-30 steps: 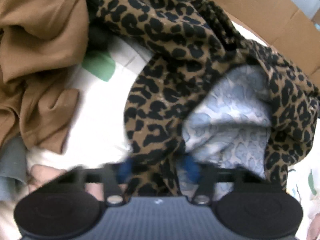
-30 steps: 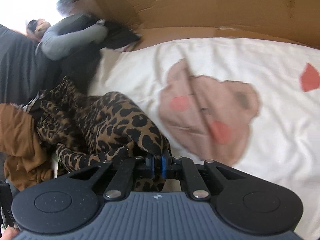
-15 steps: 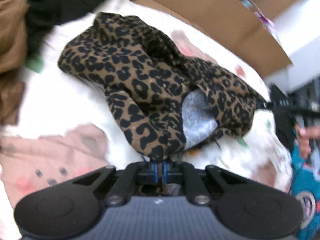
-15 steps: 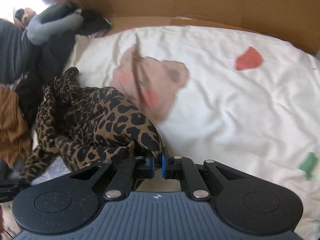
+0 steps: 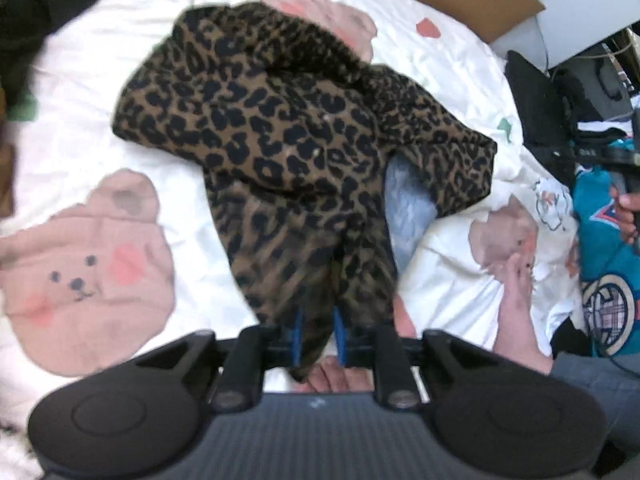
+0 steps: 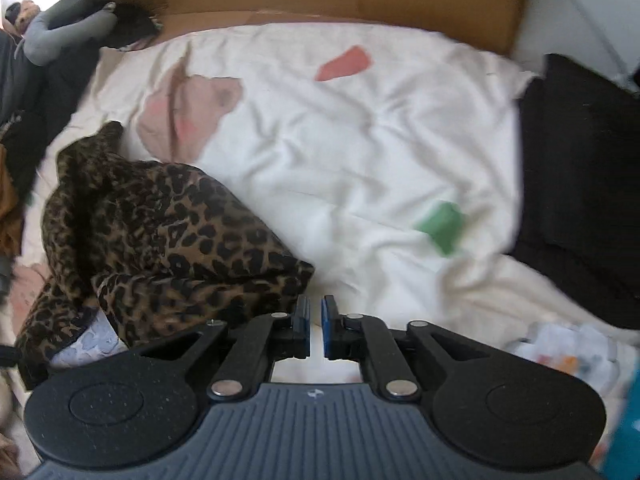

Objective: Fold clothes

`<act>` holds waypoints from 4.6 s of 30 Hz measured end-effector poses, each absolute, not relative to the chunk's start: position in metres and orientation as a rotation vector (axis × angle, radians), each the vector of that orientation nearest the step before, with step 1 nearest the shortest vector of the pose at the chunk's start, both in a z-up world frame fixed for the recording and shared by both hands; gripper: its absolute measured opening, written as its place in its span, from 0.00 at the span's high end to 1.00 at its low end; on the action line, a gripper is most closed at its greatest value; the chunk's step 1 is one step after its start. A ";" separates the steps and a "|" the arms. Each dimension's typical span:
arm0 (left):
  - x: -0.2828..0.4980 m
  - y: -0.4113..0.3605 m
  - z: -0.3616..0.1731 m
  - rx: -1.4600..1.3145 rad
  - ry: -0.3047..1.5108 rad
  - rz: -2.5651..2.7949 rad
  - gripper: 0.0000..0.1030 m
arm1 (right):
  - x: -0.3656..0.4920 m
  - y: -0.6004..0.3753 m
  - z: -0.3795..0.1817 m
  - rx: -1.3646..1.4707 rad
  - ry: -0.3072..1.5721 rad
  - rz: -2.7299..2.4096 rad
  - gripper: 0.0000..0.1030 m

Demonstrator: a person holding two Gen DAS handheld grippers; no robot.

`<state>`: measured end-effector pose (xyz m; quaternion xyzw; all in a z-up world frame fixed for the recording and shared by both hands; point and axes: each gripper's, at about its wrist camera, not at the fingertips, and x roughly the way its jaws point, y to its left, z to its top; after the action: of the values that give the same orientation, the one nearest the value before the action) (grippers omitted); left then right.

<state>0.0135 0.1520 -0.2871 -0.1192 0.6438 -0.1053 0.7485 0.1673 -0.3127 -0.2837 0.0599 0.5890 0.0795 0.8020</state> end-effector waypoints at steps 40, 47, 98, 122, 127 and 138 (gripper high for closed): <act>0.181 0.261 -0.277 -0.119 1.131 -0.024 0.35 | 0.187 -0.210 -0.261 0.120 1.115 0.360 0.41; 0.203 0.266 -0.314 -0.078 1.171 -0.073 0.35 | 0.196 -0.201 -0.299 0.060 1.160 0.404 0.42; 0.261 0.223 -0.355 0.045 1.040 -0.287 0.88 | 0.213 -0.152 -0.332 -0.301 1.119 0.494 0.85; 0.292 0.239 -0.370 -0.049 1.048 -0.233 0.48 | 0.308 -0.225 -0.313 -0.075 1.028 0.239 0.49; 0.296 0.234 -0.386 -0.026 1.068 -0.259 0.44 | 0.307 -0.212 -0.327 -0.103 1.077 0.284 0.35; 0.307 0.231 -0.407 0.004 1.132 -0.376 0.73 | 0.329 -0.204 -0.363 -0.099 1.111 0.255 0.96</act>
<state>0.3066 0.2308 -0.4070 0.0017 0.5331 -0.1770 0.8273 0.3290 -0.2037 -0.3630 -0.0468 0.5255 0.1207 0.8409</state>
